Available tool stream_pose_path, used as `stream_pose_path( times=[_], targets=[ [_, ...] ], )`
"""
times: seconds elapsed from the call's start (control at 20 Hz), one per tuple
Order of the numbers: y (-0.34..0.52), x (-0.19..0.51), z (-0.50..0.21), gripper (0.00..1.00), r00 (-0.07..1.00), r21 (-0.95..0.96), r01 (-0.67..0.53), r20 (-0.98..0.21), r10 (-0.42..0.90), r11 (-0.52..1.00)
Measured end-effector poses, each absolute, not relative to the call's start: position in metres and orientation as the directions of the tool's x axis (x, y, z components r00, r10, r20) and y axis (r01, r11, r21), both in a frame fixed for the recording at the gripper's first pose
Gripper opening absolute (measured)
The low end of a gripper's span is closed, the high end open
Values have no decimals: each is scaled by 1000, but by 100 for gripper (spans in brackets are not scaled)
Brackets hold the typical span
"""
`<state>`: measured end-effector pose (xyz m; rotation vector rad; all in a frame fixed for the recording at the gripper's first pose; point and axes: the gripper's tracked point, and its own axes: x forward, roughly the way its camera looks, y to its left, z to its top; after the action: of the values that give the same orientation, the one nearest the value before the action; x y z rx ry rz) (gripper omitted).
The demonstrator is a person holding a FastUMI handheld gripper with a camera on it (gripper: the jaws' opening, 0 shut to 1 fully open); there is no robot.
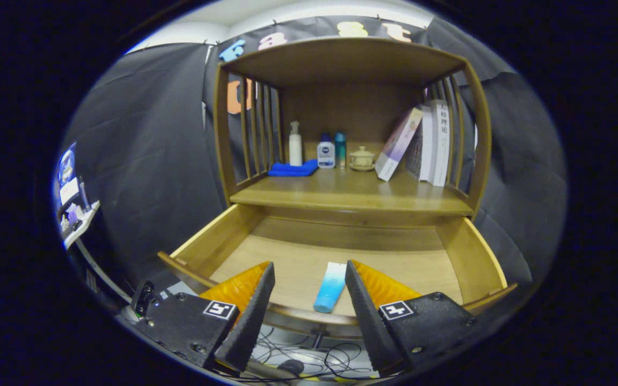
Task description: Pull open the drawer, take out the items inside it, and place them on the countertop above the cabinet.
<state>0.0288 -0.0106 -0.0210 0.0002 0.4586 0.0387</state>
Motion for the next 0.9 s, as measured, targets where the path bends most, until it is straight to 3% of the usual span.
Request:
stream_pose_path(
  times=[0.45,0.9],
  targets=[
    [-39,80,-75,83,589,19,52,-808,-15,998],
    [-45,96,-123,81,354,12,166,-934,-48,986]
  ],
)
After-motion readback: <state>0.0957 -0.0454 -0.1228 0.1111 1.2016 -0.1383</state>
